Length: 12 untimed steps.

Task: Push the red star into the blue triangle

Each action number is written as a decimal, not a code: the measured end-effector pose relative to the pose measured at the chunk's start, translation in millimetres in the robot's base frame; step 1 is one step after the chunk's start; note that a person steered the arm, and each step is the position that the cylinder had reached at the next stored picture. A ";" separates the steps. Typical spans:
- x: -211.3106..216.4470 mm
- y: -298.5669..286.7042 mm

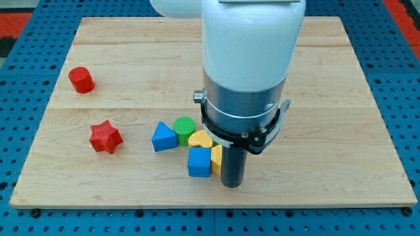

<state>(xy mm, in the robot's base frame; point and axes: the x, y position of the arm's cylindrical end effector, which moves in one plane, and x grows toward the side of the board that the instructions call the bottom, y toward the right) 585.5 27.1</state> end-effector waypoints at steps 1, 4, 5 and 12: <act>1.6 0.3; 33.5 -70.0; 33.4 -190.1; -52.1 -205.6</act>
<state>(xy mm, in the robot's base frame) 533.4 -178.5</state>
